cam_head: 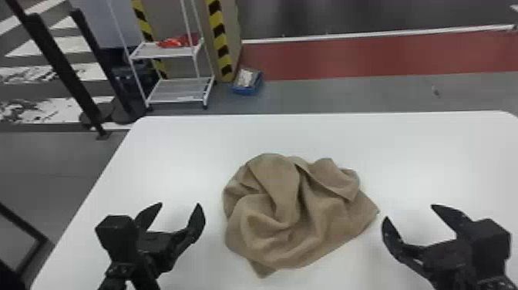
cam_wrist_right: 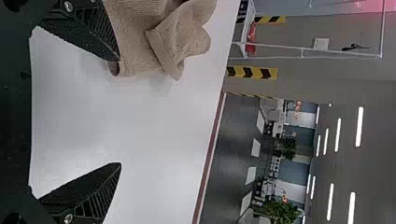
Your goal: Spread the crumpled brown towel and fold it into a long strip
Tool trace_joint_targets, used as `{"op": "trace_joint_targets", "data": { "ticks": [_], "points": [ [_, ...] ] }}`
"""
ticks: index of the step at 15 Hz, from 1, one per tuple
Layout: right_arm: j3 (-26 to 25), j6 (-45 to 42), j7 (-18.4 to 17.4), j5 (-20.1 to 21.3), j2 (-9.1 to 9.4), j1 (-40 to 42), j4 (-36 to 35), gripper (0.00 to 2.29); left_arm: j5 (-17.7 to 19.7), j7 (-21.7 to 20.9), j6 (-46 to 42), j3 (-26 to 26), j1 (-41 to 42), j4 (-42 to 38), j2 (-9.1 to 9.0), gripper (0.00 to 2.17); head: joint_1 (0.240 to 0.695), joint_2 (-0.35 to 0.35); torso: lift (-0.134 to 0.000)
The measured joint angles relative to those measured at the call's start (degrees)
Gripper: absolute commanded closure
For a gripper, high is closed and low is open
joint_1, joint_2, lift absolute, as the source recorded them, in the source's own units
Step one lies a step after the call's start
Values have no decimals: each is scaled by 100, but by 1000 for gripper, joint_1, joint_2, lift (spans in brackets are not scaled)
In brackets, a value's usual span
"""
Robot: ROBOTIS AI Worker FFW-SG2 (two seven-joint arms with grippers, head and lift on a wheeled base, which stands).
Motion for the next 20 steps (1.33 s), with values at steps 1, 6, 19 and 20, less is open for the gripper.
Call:
{"op": "trace_joint_targets", "data": {
  "ticks": [1, 6, 19, 20],
  "points": [
    [21, 7, -3, 153, 0, -29, 11, 87, 0, -3, 0, 0, -25, 39, 0, 83, 695, 155, -125],
    [87, 238, -5, 881, 0, -254, 206, 90, 0, -6, 0, -9, -84, 136, 0, 83, 695, 145, -125],
    [481, -8, -37, 988, 0, -907, 1000, 626, 0, -7, -18, 9, -42, 131, 0, 83, 695, 188, -125],
    [514, -16, -20, 1015, 0, -936, 1024, 957, 0, -7, -18, 9, -39, 131, 0, 83, 695, 196, -125]
  ]
}}
